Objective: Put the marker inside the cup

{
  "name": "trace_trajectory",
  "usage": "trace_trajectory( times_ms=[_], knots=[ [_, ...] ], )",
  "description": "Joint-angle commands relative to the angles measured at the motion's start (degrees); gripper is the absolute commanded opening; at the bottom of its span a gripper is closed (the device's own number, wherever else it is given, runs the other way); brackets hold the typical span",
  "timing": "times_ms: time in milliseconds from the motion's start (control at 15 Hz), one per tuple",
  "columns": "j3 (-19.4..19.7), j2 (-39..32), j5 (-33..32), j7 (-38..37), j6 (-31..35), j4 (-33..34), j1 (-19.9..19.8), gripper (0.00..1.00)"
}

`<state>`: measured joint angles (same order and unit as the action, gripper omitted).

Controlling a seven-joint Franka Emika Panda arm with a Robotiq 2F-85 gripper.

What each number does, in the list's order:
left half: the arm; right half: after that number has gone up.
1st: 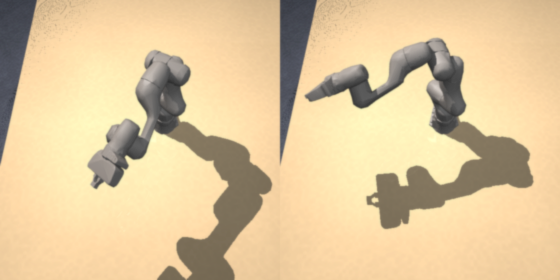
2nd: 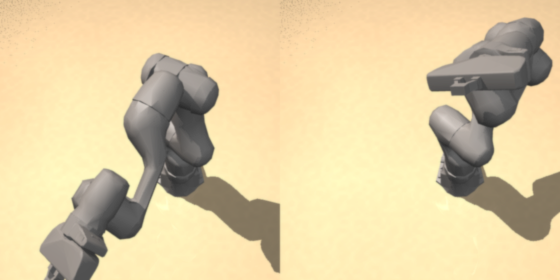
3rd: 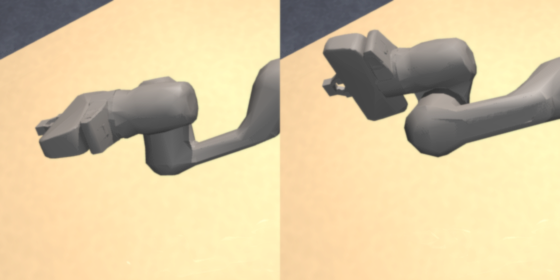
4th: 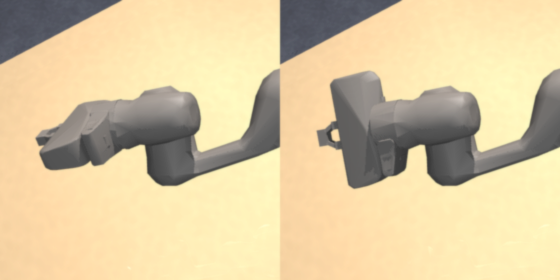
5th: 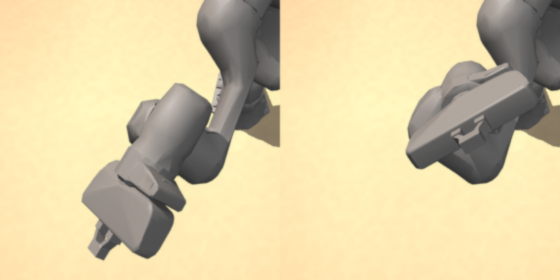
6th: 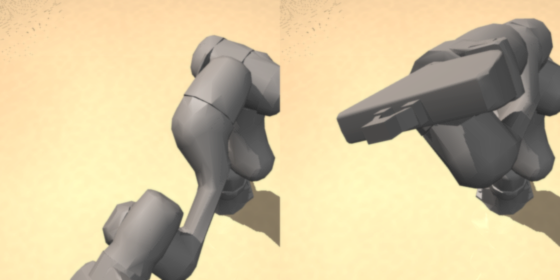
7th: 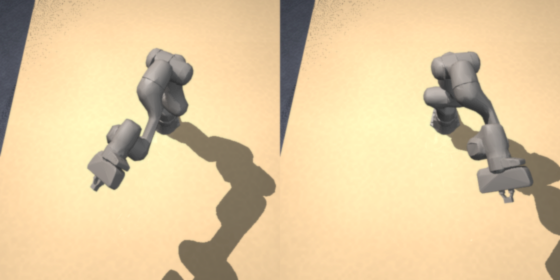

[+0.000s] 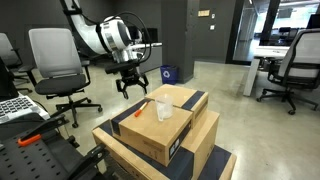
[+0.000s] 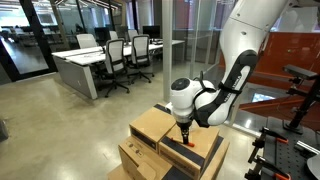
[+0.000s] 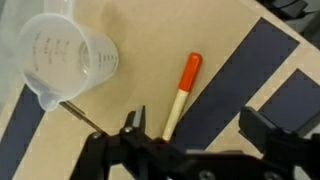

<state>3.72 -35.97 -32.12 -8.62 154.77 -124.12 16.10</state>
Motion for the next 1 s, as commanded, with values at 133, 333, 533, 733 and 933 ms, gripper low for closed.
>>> trace_trajectory(
  times_ms=[133,333,533,733,933],
  knots=[
    [1.0,-2.4,1.3,-1.2,1.6,2.1,1.0,1.0],
    [1.2,-3.6,1.9,-1.5,2.3,2.7,0.9,1.0],
    [1.4,-5.1,2.7,-1.2,3.0,3.5,1.0,1.0],
    [1.7,-6.5,3.0,-1.1,3.9,4.2,1.3,1.0],
    [1.8,-7.6,3.3,-0.9,4.2,4.9,1.5,1.0]
  ],
)
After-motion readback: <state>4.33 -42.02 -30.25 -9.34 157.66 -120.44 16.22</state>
